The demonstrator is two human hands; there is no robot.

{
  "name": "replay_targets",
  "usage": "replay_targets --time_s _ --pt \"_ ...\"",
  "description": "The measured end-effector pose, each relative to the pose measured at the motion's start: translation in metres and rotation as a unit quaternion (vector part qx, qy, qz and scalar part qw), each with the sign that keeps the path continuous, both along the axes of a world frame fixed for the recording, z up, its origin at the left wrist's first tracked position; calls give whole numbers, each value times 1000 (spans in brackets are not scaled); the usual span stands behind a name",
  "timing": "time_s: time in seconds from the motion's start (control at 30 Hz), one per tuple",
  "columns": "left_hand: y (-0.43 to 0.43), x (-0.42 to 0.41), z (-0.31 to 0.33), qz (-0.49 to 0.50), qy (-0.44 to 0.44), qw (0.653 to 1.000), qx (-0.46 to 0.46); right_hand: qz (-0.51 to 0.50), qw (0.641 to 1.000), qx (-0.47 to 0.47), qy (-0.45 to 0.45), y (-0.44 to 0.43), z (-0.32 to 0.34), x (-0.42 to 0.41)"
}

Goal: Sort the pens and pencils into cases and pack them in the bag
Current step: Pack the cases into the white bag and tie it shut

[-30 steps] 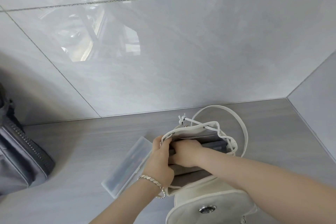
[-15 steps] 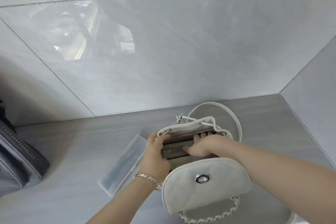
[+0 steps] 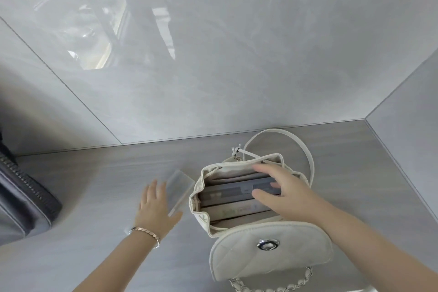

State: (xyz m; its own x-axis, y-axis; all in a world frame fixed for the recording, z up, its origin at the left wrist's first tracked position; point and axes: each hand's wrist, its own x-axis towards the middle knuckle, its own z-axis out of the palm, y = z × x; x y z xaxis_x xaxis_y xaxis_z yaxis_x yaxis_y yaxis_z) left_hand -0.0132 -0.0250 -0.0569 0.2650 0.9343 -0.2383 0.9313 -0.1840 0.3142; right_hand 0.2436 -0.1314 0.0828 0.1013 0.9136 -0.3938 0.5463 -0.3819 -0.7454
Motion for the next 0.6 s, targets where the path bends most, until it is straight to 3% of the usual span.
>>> replay_targets --time_s 0.07,0.17,0.3,0.43,0.6 --pt "-2 -7 -9 42 75 994 -71 -9 1000 5 -12 -2 0 4" --pt "0 -10 -1 83 78 990 -81 -1 999 18 -28 -7 -3 5" --pt "13 4 53 145 -12 988 -60 -17 997 73 -35 -13 -6 8" --pt "12 37 150 -25 -59 997 -37 -37 994 98 -19 -15 -6 11" --pt "-19 78 205 -280 64 957 -33 -42 994 98 15 -19 4 6"
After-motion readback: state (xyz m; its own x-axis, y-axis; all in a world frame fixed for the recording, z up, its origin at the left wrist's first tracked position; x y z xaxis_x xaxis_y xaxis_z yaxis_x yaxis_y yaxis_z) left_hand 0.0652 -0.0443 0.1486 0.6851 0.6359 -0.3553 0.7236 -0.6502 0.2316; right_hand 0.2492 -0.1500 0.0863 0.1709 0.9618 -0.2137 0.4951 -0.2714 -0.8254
